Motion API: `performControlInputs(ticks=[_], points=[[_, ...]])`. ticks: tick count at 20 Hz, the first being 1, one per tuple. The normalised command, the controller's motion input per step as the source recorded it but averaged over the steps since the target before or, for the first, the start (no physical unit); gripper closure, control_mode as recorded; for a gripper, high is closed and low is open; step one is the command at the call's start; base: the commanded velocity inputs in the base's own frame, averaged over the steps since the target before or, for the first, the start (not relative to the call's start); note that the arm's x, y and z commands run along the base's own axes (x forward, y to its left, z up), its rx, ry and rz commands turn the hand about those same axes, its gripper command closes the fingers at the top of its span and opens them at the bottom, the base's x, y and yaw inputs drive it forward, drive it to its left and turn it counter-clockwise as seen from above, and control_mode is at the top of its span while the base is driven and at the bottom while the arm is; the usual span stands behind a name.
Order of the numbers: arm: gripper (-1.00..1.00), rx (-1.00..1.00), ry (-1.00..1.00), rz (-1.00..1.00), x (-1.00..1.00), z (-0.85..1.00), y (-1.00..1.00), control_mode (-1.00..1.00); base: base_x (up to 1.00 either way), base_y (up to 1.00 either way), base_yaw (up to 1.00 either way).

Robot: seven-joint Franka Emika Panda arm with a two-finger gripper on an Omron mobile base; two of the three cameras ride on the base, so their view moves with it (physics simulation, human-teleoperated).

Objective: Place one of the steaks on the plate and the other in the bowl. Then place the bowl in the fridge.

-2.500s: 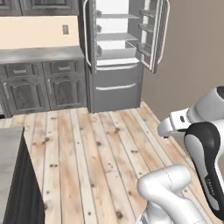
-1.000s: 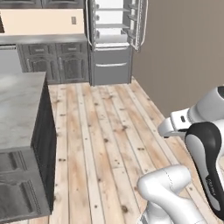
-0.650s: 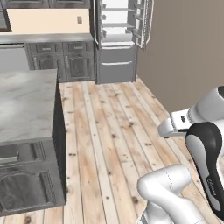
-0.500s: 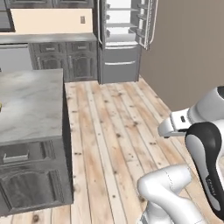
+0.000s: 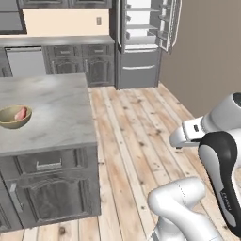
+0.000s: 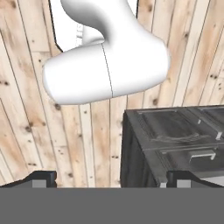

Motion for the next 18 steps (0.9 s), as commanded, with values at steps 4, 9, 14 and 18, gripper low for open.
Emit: performControlInputs(ticks=[4,9,14,18], points=[[-1.00,0.00,0.00,0.00,0.00,0.00,0.00,1.00,0.00,0.59,0.00],[-1.00,0.00,0.00,0.00,0.00,0.00,0.00,1.00,0.00,0.58,0.00],[-1.00,0.00,0.00,0.00,0.00,0.00,0.00,1.00,0.00,0.58,0.00],[-1.00,0.00,0.00,0.00,0.00,0.00,0.00,1.00,0.03,0.57,-0.01]])
